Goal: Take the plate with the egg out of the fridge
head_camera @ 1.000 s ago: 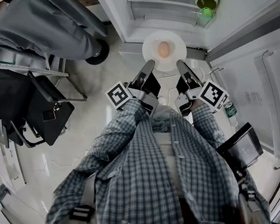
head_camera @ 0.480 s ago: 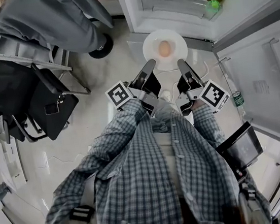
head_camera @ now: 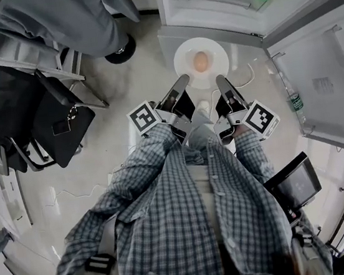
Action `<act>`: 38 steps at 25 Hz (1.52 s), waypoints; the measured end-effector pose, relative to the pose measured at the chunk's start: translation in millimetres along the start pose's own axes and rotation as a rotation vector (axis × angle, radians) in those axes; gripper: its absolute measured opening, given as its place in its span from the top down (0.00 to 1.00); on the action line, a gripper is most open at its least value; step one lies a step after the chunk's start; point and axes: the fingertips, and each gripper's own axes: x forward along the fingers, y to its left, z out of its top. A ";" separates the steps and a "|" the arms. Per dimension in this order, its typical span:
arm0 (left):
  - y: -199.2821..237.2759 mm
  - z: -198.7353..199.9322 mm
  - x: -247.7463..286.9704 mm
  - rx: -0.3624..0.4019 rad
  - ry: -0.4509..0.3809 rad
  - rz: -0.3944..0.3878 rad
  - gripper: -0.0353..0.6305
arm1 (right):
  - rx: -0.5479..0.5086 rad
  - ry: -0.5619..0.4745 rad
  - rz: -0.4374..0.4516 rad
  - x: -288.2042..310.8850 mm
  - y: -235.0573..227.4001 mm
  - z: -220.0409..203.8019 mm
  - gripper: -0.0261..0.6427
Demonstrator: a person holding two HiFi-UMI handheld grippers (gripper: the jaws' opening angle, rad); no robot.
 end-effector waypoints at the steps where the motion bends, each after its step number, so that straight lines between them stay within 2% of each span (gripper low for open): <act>1: 0.2 -1.6 -5.7 -0.005 0.001 0.002 0.88 | -0.001 0.001 -0.008 -3.1 1.0 -5.0 0.87; 8: 1.6 -10.6 -29.3 -0.031 -0.003 0.013 0.88 | -0.013 0.021 -0.046 -16.1 5.0 -23.1 0.87; 16: 3.5 -2.4 -43.0 -0.028 -0.041 0.027 0.88 | -0.019 0.063 -0.031 -6.5 8.8 -34.4 0.87; 38: 0.6 3.2 -28.1 0.015 -0.091 0.027 0.88 | -0.018 0.088 0.027 5.0 8.1 -18.8 0.87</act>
